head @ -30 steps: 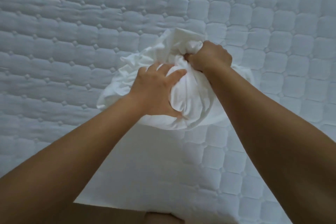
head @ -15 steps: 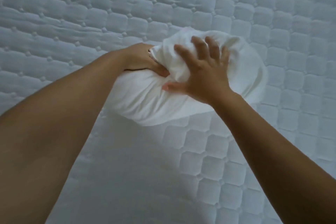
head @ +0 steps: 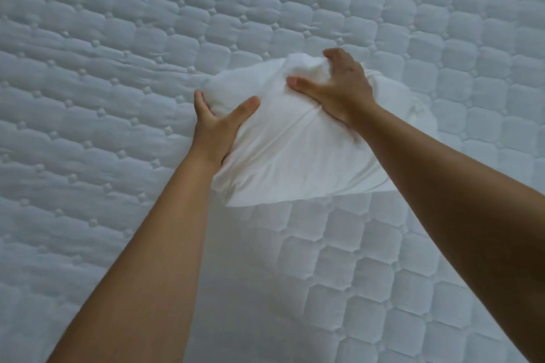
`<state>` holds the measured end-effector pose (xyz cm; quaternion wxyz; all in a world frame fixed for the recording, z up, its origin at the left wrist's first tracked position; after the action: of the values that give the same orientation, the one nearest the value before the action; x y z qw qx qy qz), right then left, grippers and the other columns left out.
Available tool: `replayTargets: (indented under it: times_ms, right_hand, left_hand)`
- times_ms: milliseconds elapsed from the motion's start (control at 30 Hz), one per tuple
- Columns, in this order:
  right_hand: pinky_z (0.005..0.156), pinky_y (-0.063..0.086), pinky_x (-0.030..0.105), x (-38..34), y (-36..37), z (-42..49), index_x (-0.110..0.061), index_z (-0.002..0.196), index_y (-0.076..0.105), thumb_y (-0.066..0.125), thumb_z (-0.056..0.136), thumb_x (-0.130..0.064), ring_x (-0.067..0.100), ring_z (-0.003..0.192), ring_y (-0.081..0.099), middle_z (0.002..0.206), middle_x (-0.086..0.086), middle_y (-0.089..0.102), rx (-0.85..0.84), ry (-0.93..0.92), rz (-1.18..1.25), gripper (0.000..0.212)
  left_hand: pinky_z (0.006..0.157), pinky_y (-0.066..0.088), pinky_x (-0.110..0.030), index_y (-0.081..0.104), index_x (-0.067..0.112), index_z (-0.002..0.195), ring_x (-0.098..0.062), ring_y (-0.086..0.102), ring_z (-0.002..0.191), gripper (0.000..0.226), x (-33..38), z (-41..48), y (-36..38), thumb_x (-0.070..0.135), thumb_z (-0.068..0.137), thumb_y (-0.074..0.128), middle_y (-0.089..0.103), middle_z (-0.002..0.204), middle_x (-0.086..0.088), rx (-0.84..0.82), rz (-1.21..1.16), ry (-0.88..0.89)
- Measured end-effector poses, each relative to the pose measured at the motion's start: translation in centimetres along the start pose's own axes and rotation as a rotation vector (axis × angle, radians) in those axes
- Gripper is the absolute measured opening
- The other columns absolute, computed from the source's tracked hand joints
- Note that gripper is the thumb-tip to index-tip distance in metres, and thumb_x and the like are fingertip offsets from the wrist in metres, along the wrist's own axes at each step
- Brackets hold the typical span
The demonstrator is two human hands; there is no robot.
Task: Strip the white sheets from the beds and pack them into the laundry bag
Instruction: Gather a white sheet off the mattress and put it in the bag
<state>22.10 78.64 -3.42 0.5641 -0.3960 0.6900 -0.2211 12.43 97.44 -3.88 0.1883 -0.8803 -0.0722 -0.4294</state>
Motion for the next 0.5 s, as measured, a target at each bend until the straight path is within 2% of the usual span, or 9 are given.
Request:
replayTargets:
  times_ms: [67, 133, 200, 267, 333, 400, 500]
  right_hand:
    - [0.100, 0.032, 0.029, 0.5, 0.4, -0.5, -0.018, 0.133, 0.046, 0.070, 0.068, -0.067, 0.018, 0.126, 0.041, 0.133, -0.002, 0.048, 0.121, -0.005, 0.077, 0.084]
    - [0.097, 0.033, 0.027, 0.8, 0.7, -0.8, -0.016, 0.128, 0.052, 0.072, 0.067, -0.065, 0.017, 0.123, 0.044, 0.128, -0.002, 0.051, 0.189, -0.017, 0.091, 0.080]
    - [0.098, 0.032, 0.026, 0.8, 0.7, -0.7, -0.016, 0.126, 0.054, 0.072, 0.067, -0.065, 0.016, 0.124, 0.045, 0.128, -0.002, 0.052, 0.194, -0.012, 0.088, 0.079]
    - [0.099, 0.031, 0.025, 0.7, 0.7, -0.5, -0.016, 0.126, 0.054, 0.071, 0.068, -0.066, 0.017, 0.124, 0.044, 0.129, -0.001, 0.053, 0.205, -0.011, 0.074, 0.079]
    - [0.100, 0.031, 0.025, 0.5, 0.7, -0.8, -0.015, 0.125, 0.055, 0.070, 0.068, -0.067, 0.017, 0.123, 0.044, 0.128, -0.001, 0.053, 0.238, -0.028, 0.060, 0.079]
    - [0.101, 0.030, 0.025, 0.6, 0.8, -1.1, -0.014, 0.124, 0.057, 0.069, 0.068, -0.067, 0.019, 0.121, 0.044, 0.127, 0.001, 0.053, 0.282, -0.049, 0.053, 0.078]
    - [0.100, 0.031, 0.029, 0.6, 1.0, -1.6, -0.011, 0.115, 0.062, 0.064, 0.066, -0.071, 0.023, 0.115, 0.047, 0.119, 0.005, 0.055, 0.368, -0.046, 0.034, 0.077]
  left_hand:
    - [0.112, 0.034, -0.037, -0.002, 0.024, 0.152, -0.016, 0.039, 0.132, 0.141, -0.7, -0.1, -0.2, 0.063, 0.040, 0.074, 0.031, 0.150, 0.005, -0.048, -0.062, 0.000]
    - [0.112, 0.030, -0.032, -0.002, 0.019, 0.153, -0.014, 0.037, 0.134, 0.138, -1.2, -0.8, 0.0, 0.063, 0.046, 0.073, 0.031, 0.149, 0.006, -0.011, -0.036, 0.022]
    - [0.115, 0.024, -0.034, 0.006, 0.015, 0.154, -0.019, 0.029, 0.141, 0.128, -0.8, -1.5, 0.5, 0.070, 0.056, 0.067, 0.027, 0.155, -0.002, 0.165, 0.178, 0.085]
    - [0.116, 0.018, -0.048, 0.021, 0.019, 0.152, -0.027, 0.018, 0.145, 0.111, 0.0, -2.1, 0.8, 0.078, 0.067, 0.059, 0.020, 0.157, -0.010, 0.338, 0.502, 0.140]
    - [0.113, 0.012, -0.058, 0.021, 0.028, 0.152, -0.033, 0.007, 0.146, 0.095, 0.3, -2.5, 0.9, 0.077, 0.076, 0.048, 0.010, 0.158, -0.012, 0.349, 0.638, 0.085]
    - [0.115, 0.014, -0.054, 0.004, 0.032, 0.153, -0.035, 0.011, 0.145, 0.099, 0.0, -2.6, 1.2, 0.075, 0.077, 0.049, 0.009, 0.159, -0.014, 0.225, 0.494, 0.000]
    - [0.117, 0.019, -0.044, -0.017, 0.027, 0.150, -0.029, 0.023, 0.143, 0.122, -0.5, -2.1, 1.6, 0.065, 0.070, 0.067, 0.010, 0.160, -0.008, 0.070, 0.172, -0.026]
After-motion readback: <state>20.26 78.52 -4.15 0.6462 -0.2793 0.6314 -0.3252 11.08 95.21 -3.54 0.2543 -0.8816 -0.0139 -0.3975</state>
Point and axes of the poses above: each hand's wrist, its own z-axis towards the middle knuckle, its own y-axis out of the palm, x = y × z, the point moved 1 cm from there along z, towards the middle knuckle
